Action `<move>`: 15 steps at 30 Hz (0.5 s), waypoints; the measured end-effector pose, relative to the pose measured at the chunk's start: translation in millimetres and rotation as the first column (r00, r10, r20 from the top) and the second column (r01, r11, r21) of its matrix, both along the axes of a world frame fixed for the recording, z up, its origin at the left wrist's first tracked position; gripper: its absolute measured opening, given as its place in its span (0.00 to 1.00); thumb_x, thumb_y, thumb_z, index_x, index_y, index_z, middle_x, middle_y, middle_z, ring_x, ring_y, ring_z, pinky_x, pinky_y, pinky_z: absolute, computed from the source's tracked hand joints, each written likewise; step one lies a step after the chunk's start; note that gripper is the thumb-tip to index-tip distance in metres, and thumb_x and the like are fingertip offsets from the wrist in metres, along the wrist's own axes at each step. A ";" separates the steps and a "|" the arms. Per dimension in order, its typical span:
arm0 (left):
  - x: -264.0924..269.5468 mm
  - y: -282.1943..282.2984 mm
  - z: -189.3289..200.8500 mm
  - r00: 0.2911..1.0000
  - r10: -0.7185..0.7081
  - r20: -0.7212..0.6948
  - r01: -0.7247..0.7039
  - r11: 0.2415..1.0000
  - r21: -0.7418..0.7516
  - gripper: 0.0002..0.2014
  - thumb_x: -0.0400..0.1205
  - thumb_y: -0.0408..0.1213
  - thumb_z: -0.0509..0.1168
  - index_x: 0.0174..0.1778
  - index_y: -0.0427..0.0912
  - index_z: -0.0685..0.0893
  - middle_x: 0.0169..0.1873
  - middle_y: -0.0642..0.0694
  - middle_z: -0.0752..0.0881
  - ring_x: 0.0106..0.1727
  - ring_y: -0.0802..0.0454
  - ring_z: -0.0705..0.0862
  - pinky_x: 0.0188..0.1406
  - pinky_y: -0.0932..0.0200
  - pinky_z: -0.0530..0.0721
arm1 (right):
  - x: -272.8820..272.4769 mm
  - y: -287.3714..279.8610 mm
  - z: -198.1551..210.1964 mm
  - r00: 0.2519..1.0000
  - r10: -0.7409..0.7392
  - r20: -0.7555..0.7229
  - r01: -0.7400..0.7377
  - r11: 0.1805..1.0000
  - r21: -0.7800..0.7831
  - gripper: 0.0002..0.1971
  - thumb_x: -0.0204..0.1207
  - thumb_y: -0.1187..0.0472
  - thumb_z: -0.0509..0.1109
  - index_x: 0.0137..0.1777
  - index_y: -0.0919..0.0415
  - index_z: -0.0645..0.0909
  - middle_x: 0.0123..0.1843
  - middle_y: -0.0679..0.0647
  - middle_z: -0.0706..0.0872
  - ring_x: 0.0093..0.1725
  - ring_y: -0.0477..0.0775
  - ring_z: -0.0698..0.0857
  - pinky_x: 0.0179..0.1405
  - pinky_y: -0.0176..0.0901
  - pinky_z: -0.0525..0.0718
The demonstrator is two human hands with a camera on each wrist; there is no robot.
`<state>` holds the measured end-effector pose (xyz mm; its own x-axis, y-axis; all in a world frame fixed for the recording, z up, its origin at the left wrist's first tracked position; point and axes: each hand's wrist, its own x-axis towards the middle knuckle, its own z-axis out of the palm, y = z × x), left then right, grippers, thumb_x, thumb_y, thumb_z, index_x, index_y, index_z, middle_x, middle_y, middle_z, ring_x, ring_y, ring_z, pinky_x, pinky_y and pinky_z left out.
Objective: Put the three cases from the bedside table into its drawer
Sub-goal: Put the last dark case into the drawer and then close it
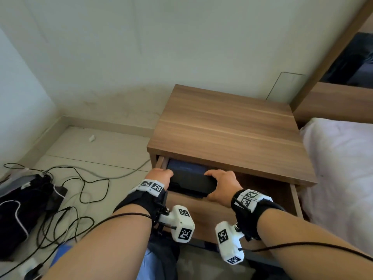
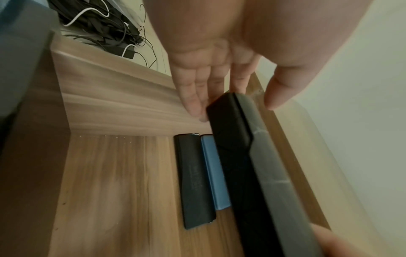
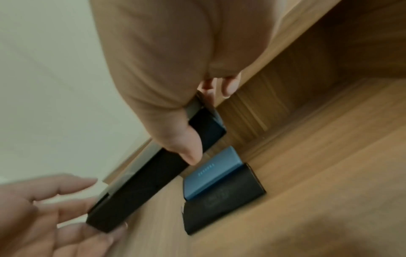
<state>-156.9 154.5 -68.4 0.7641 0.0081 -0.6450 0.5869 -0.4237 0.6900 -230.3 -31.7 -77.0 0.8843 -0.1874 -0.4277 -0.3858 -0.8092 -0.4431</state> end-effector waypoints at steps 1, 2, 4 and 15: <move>-0.7 0.0 -2.7 1.000 -0.012 0.001 0.012 0.999 0.030 0.13 0.78 0.38 0.62 0.28 0.47 0.70 0.36 0.45 0.77 0.47 0.43 0.74 0.55 0.47 0.80 | -3.3 1.9 -7.6 1.000 -0.009 -0.028 0.009 1.000 -0.006 0.34 0.59 0.54 0.78 0.68 0.40 0.75 0.64 0.51 0.78 0.63 0.56 0.74 0.66 0.48 0.80; -1.3 -0.4 -5.1 0.999 -0.037 -0.005 0.038 0.997 0.068 0.13 0.79 0.39 0.61 0.29 0.43 0.72 0.33 0.45 0.76 0.45 0.44 0.74 0.49 0.50 0.76 | -5.5 2.8 -15.9 0.998 -0.015 -0.053 0.014 1.000 -0.015 0.34 0.60 0.54 0.77 0.68 0.39 0.74 0.64 0.52 0.78 0.63 0.56 0.75 0.67 0.47 0.80; -1.1 -3.2 -10.9 0.997 -0.073 -0.021 0.075 0.992 0.098 0.10 0.79 0.40 0.58 0.33 0.40 0.72 0.33 0.43 0.75 0.42 0.44 0.73 0.44 0.54 0.70 | -7.7 3.0 -31.9 0.993 -0.029 -0.110 0.025 0.999 -0.040 0.32 0.61 0.55 0.75 0.68 0.39 0.74 0.62 0.50 0.78 0.65 0.57 0.74 0.69 0.47 0.79; 7.6 -15.6 -68.6 0.985 -0.045 -0.168 0.046 0.999 0.006 0.10 0.75 0.41 0.65 0.28 0.53 0.73 0.29 0.52 0.76 0.46 0.44 0.77 0.54 0.50 0.78 | 15.2 1.2 -83.2 0.928 -0.016 -0.372 -0.034 0.991 -0.129 0.35 0.63 0.53 0.77 0.73 0.45 0.73 0.69 0.51 0.81 0.72 0.62 0.72 0.68 0.46 0.77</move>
